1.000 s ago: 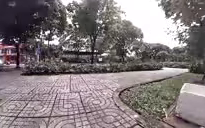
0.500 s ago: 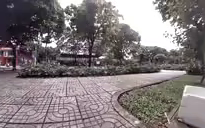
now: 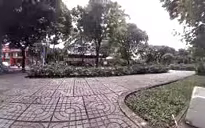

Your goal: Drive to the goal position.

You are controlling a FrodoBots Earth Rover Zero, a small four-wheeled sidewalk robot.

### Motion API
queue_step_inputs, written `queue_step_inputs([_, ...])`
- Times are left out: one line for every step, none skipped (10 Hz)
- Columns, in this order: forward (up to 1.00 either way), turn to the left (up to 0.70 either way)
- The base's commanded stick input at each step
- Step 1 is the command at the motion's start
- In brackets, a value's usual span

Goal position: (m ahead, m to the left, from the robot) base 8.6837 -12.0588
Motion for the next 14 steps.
queue_step_inputs([0.00, 0.45])
queue_step_inputs([0.00, 0.45])
queue_step_inputs([0.00, 0.45])
queue_step_inputs([0.12, 0.43])
queue_step_inputs([0.89, 0.29])
queue_step_inputs([1.00, 0.25])
queue_step_inputs([1.00, 0.00])
queue_step_inputs([1.00, 0.00])
queue_step_inputs([1.00, -0.02])
queue_step_inputs([1.00, -0.17])
queue_step_inputs([1.00, -0.27])
queue_step_inputs([1.00, -0.27])
queue_step_inputs([1.00, -0.27])
queue_step_inputs([1.00, -0.27])
